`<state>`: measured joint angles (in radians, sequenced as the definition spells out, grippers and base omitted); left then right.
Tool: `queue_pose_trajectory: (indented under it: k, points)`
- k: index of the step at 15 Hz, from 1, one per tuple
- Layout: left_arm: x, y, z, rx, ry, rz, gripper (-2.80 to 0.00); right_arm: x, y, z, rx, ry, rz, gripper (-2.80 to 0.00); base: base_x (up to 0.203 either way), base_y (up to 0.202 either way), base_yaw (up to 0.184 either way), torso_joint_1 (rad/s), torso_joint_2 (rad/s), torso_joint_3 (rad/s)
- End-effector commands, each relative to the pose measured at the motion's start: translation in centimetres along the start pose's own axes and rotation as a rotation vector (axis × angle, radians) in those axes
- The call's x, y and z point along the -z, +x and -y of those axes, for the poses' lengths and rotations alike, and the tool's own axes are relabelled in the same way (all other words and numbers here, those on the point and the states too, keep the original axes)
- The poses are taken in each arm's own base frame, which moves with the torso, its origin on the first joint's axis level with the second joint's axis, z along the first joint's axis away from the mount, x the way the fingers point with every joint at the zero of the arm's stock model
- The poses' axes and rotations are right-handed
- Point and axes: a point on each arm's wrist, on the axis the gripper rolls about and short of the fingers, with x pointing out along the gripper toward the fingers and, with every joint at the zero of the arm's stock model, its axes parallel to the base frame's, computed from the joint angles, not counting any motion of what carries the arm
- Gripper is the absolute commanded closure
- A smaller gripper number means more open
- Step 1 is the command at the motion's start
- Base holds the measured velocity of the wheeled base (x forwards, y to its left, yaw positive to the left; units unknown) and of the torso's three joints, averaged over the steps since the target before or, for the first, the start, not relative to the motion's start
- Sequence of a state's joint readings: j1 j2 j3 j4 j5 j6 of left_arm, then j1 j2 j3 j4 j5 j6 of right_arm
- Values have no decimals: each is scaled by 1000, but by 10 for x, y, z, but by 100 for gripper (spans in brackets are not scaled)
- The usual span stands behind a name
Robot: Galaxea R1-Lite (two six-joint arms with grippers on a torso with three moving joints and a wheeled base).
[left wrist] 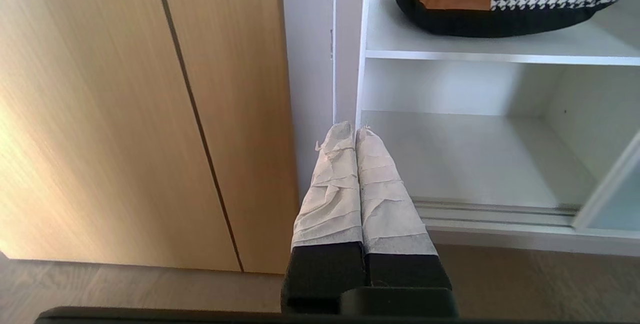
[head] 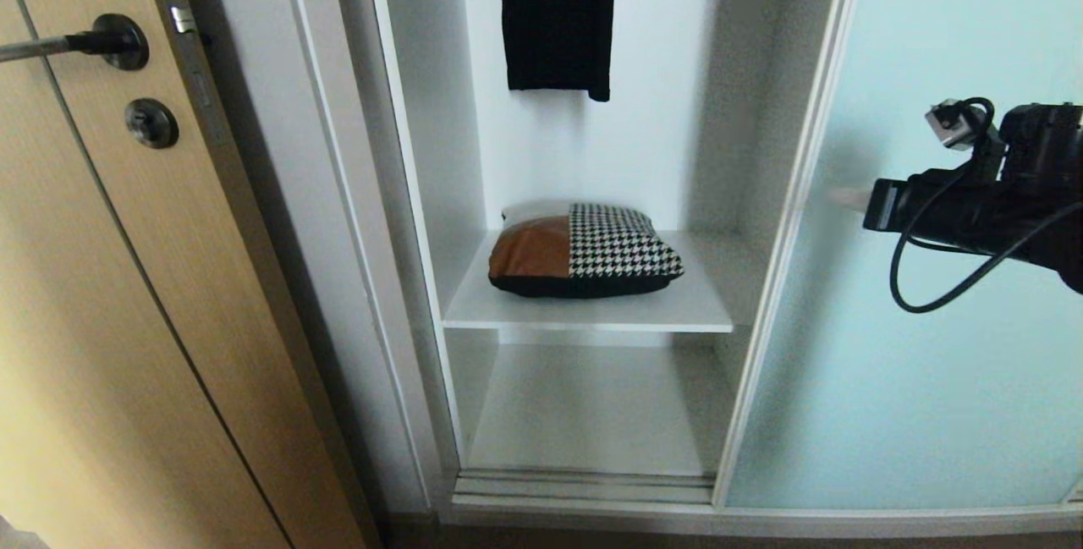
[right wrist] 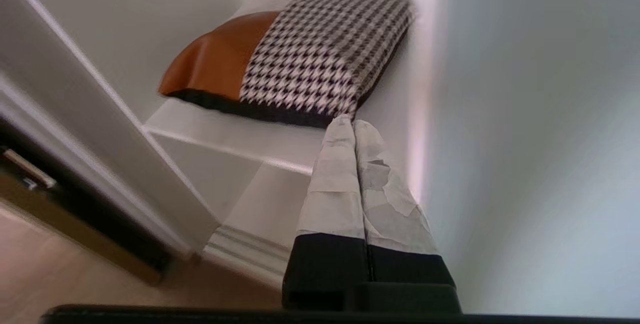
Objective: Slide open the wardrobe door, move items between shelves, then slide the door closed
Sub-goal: Close the door
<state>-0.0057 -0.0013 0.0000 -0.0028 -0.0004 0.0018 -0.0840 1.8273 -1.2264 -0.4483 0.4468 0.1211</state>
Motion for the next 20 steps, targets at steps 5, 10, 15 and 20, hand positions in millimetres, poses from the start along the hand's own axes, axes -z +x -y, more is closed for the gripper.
queue_pose_trajectory:
  k: [5, 10, 15, 20]
  points:
    - [0, 0, 0, 0, 0, -3, 0, -11, -63, -42, -41, -32, 47, 0, 0, 0, 0, 0, 0, 0]
    - [0, 0, 0, 0, 1, -3, 0, -18, -98, -46, 2, -45, 94, 0, 0, 0, 0, 0, 0, 0]
    - [0, 0, 0, 0, 0, -3, 0, -16, -116, -51, 70, -46, 113, 0, 0, 0, 0, 0, 0, 0]
    - [0, 0, 0, 0, 0, -3, 0, -15, -136, -60, 103, -54, 134, 0, 0, 0, 0, 0, 0, 0]
